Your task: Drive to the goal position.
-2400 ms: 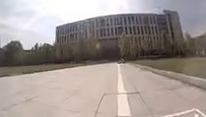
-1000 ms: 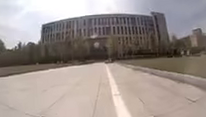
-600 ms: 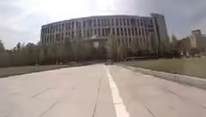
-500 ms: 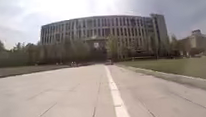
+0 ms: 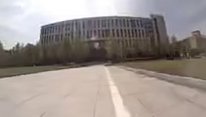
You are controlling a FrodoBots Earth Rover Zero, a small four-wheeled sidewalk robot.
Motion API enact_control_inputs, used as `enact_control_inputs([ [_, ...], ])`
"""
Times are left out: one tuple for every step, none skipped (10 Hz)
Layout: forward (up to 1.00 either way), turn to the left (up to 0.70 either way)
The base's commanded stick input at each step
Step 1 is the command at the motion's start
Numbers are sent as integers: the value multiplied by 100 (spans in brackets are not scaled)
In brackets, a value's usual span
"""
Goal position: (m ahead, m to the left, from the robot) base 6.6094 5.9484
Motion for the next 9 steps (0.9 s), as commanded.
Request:
enact_control_inputs([
  [70, 0],
  [70, 0],
  [70, 0],
  [70, 0],
  [70, 0],
  [70, 0],
  [70, 0],
  [70, 0],
  [70, 0],
])
